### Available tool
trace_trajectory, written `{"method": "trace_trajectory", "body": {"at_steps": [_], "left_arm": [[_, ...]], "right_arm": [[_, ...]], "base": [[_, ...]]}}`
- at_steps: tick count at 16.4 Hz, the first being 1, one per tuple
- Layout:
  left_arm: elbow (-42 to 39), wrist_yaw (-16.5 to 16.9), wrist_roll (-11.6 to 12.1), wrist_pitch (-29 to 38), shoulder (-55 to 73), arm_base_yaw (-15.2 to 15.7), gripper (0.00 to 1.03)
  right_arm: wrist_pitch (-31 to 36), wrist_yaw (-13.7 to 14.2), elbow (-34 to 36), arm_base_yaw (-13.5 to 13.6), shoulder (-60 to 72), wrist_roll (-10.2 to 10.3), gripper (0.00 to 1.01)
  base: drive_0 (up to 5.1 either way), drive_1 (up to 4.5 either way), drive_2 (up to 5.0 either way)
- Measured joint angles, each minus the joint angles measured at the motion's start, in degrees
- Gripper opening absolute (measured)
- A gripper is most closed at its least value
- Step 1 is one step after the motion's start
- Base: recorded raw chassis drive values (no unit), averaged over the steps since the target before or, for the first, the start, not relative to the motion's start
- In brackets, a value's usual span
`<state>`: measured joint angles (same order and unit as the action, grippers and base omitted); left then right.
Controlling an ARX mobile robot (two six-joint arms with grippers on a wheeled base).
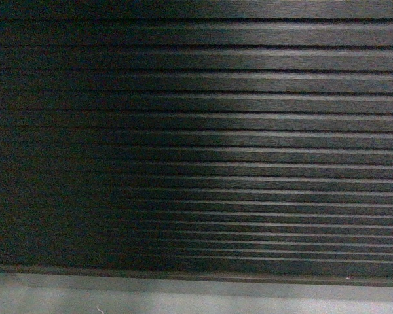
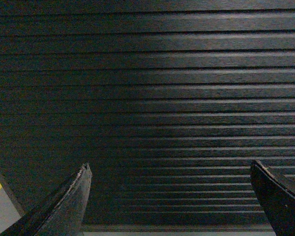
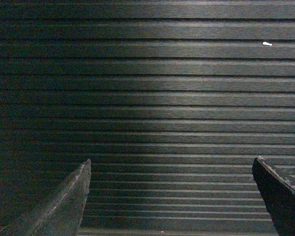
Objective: Place dark red mango on scale at checkout
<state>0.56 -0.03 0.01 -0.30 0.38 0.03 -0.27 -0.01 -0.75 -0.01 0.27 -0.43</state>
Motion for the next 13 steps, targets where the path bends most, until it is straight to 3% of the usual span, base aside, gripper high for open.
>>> {"method": "trace_trajectory", "body": {"at_steps": [13], "left_arm": [[0.0, 0.0, 0.0, 0.0, 0.0, 0.0, 0.98]], "right_arm": [[0.0, 0.0, 0.0, 0.0, 0.0, -0.02, 0.98]], "base": [[0.0, 0.0, 0.0]]}}
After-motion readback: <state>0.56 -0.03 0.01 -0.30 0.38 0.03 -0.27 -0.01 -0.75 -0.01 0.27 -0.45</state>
